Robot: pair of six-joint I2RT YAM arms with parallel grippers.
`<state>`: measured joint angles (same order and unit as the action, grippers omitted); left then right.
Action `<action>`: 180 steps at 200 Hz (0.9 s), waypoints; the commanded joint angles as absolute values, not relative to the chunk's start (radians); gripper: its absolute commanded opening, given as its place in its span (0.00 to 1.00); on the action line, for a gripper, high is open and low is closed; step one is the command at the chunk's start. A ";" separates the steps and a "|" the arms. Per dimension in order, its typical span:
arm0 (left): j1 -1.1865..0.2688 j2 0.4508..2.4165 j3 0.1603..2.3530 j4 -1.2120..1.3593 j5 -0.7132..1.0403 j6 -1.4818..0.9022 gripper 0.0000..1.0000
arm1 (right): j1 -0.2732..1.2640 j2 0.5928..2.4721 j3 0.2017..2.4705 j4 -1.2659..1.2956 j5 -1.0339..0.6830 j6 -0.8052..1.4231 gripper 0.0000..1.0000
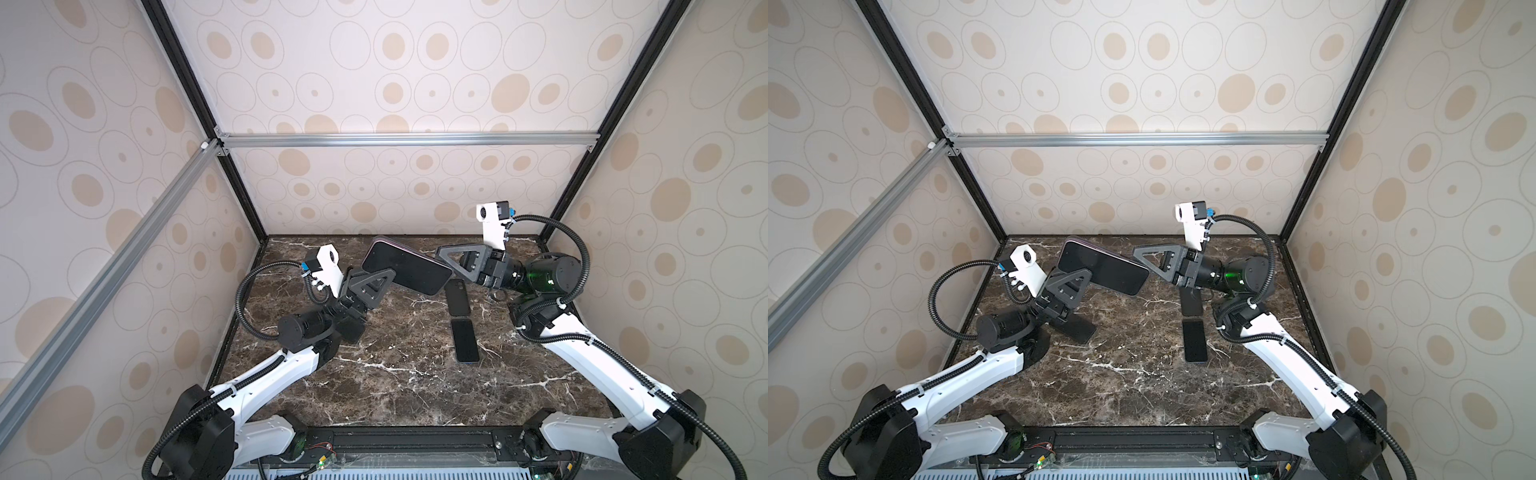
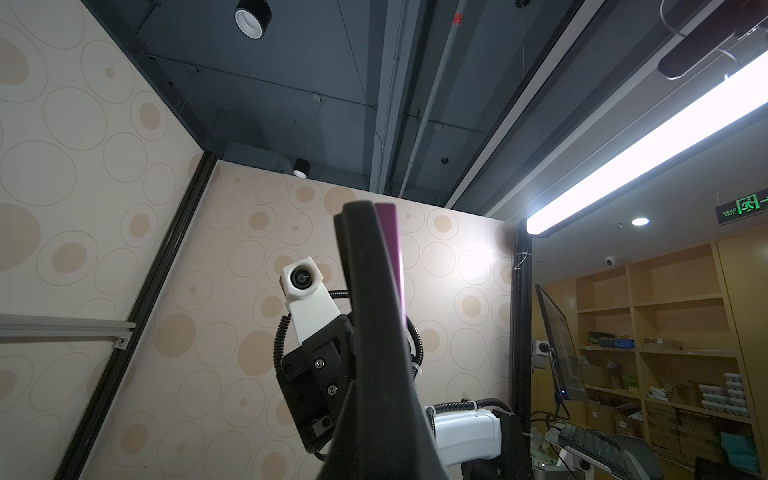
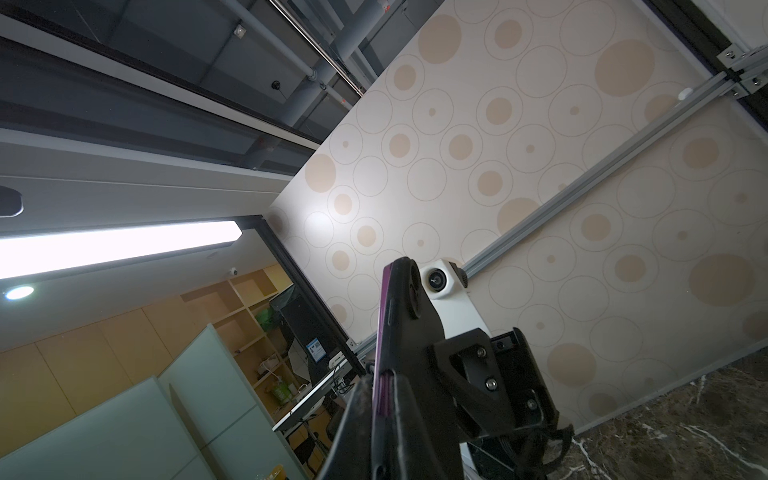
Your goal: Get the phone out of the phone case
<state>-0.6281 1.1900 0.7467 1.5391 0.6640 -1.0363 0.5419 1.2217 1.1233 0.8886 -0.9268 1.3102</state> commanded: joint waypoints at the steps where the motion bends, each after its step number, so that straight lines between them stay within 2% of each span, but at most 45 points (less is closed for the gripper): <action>1: -0.673 1.173 0.819 1.810 0.869 -1.103 0.00 | 0.537 1.268 1.126 0.721 -0.901 1.234 0.00; 77: -0.680 1.186 0.826 1.824 0.877 -1.115 0.00 | 0.517 1.307 1.126 0.784 -0.908 1.198 0.00; 101: -0.680 1.155 0.806 1.739 0.872 -1.054 0.00 | 0.514 1.232 1.146 0.518 -0.852 0.978 0.00; 130: -0.678 1.080 0.794 1.490 0.872 -0.884 0.00 | 0.513 1.087 1.149 0.148 -0.647 0.665 0.00; 159: -0.667 1.020 0.823 1.190 0.880 -0.688 0.00 | 0.509 0.977 1.132 0.030 -0.525 0.522 0.26; 180: -0.657 1.001 0.848 1.055 0.902 -0.599 0.00 | 0.508 0.921 1.135 -0.009 -0.499 0.449 0.30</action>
